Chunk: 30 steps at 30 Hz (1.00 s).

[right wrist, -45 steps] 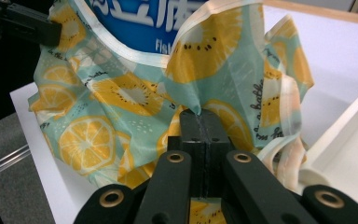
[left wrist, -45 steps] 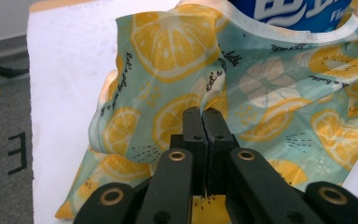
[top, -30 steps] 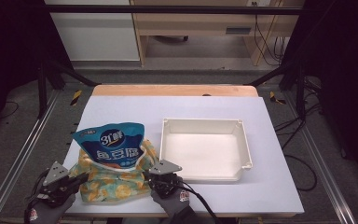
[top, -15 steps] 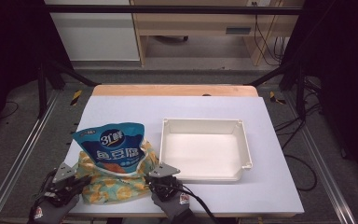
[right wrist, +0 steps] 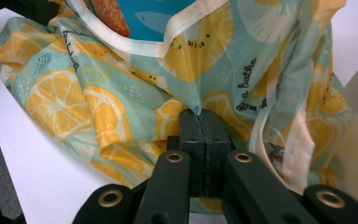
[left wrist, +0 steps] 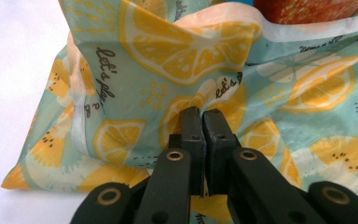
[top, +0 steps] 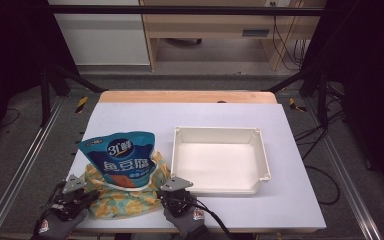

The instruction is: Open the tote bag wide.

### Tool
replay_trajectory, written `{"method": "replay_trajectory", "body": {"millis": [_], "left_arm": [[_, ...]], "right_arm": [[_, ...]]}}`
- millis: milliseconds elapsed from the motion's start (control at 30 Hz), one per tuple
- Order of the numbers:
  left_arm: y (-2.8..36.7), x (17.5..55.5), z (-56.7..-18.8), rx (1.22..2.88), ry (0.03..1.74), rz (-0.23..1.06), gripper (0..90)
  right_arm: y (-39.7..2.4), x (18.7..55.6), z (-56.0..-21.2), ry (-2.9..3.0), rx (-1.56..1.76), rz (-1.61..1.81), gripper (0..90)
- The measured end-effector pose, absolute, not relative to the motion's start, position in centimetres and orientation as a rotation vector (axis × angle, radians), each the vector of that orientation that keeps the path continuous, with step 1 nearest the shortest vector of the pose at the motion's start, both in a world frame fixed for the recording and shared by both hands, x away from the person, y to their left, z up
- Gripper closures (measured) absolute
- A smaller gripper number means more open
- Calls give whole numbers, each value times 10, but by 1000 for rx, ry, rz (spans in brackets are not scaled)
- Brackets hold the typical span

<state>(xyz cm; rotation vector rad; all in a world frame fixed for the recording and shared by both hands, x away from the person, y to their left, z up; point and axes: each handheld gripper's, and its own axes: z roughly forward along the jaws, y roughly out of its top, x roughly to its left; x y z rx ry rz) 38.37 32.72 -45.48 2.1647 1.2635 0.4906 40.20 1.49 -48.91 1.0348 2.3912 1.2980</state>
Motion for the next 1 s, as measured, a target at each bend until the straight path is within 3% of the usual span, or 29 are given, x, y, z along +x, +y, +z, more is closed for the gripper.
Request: {"method": "replay_trajectory", "body": {"millis": [700,1000], "left_arm": [[324,388,-462,2214,1269,419,814],[330,381,-446,2096,1215,433,675]], "right_arm": [[18,405,-490,2421,1050,1246,900],[17,405,-491,2424,1055,1247,900]]}}
